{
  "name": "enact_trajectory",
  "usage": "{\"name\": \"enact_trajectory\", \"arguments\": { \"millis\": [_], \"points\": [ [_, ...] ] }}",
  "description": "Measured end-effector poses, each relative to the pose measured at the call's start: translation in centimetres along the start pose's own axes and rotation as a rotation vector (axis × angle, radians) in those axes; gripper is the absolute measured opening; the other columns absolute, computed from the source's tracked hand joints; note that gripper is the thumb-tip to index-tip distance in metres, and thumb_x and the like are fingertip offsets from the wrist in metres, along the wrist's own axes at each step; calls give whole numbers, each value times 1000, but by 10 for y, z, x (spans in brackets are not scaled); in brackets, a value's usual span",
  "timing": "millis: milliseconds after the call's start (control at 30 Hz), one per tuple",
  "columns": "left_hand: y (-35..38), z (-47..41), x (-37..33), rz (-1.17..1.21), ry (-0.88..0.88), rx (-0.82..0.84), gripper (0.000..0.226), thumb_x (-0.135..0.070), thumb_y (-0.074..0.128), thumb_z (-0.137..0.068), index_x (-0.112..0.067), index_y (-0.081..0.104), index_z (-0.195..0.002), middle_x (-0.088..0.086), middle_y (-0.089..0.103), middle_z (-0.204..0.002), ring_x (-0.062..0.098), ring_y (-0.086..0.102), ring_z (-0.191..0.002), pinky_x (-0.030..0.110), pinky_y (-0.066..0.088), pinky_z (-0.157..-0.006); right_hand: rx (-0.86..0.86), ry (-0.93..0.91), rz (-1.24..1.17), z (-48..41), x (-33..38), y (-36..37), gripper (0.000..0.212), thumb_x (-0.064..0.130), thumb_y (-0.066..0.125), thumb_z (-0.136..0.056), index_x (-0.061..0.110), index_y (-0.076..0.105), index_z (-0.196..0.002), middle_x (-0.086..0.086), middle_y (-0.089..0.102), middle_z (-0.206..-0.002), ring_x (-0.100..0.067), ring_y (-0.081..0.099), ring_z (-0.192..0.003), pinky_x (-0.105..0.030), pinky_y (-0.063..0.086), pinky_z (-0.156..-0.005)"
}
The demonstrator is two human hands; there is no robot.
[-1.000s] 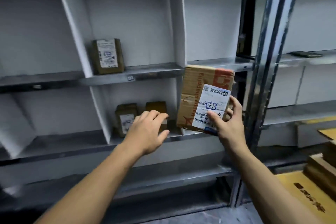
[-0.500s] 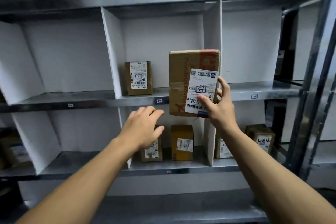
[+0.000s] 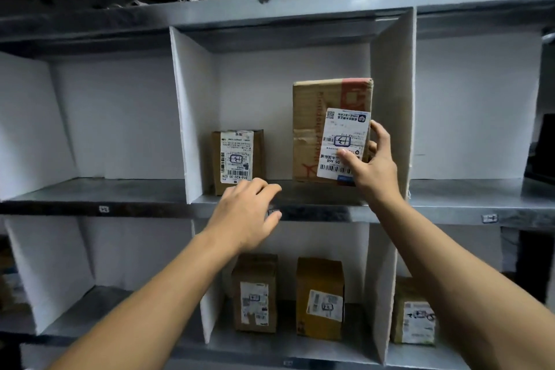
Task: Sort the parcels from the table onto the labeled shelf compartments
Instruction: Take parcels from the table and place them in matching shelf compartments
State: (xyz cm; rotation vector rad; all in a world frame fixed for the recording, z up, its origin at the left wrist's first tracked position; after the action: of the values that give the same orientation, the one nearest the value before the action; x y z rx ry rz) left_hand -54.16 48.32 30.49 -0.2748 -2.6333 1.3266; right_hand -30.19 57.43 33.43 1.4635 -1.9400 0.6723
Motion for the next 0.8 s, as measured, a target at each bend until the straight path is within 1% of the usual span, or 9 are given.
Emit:
{"name": "enact_trajectory", "arguments": {
  "millis": [100,200,267,300,367,433,567,667,800],
  "points": [
    [16,-14,6,-11,-18,7,53,-48,45,-96,-30,35,-145,-6,43,-140,16,39,-128,38,34,-107,21,4,25,-20,-24,11,70,34,79,-84,53,34,-133,28,59,-108,0,63,-101,-39,59,-90],
    [30,-26,11,-26,-29,5,53,-50,43,-96,-31,35,-145,-7,43,-139,16,39,-126,37,32,-107,62,29,42,-36,-47,22,70,33,78,-85,47,33,-135,24,60,-107,-4,65,-97,-41,59,-91],
    [38,-33,14,-41,-29,4,53,-50,43,-95,-31,35,-144,-7,43,-138,16,39,-124,36,32,-106,83,42,49,-43,-61,28,70,33,78,-85,43,33,-137,18,63,-111,-3,66,-93,-36,61,-85],
    [41,-36,15,-48,-28,4,53,-51,43,-95,-31,35,-144,-7,44,-137,16,40,-124,36,33,-106,97,53,52,-45,-67,31,70,32,78,-86,42,32,-138,13,64,-115,-2,66,-91,-31,61,-79],
    [47,-41,15,-57,-23,2,53,-51,43,-95,-30,37,-144,-7,45,-136,16,41,-123,36,33,-105,122,76,50,-49,-77,37,73,31,77,-87,40,28,-140,8,65,-121,-2,67,-91,-18,58,-68],
    [51,-44,16,-62,-21,6,53,-51,43,-94,-30,37,-143,-7,45,-136,16,41,-123,36,34,-104,140,88,55,-52,-83,40,77,33,78,-86,43,24,-141,10,63,-119,0,65,-90,-12,52,-64],
    [55,-45,19,-52,-37,16,53,-51,42,-95,-30,37,-144,-8,45,-137,15,40,-124,37,34,-105,196,113,95,-54,-90,47,84,29,80,-84,43,21,-143,14,61,-114,-4,64,-89,-13,51,-64],
    [55,-41,17,-42,-41,23,53,-51,42,-96,-31,36,-144,-8,44,-138,15,39,-125,36,34,-105,205,121,126,-53,-93,48,83,28,81,-82,40,24,-142,11,60,-118,-9,66,-92,-15,52,-62],
    [50,-34,14,-22,-49,19,52,-50,42,-97,-30,36,-144,-8,44,-138,14,39,-126,35,34,-105,208,119,141,-50,-91,45,80,31,82,-81,42,28,-138,13,61,-116,-8,65,-89,-13,53,-62]
  ]
}}
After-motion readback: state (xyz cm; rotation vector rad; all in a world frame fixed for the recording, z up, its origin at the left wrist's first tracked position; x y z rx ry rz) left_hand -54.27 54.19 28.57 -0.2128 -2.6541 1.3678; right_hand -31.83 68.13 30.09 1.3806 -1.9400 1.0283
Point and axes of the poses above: each hand's wrist, its own z-axis away from the middle knuckle, its own y-axis out of the palm, x = y × z, the point moved 5 cm from there along -z, towards the middle knuckle
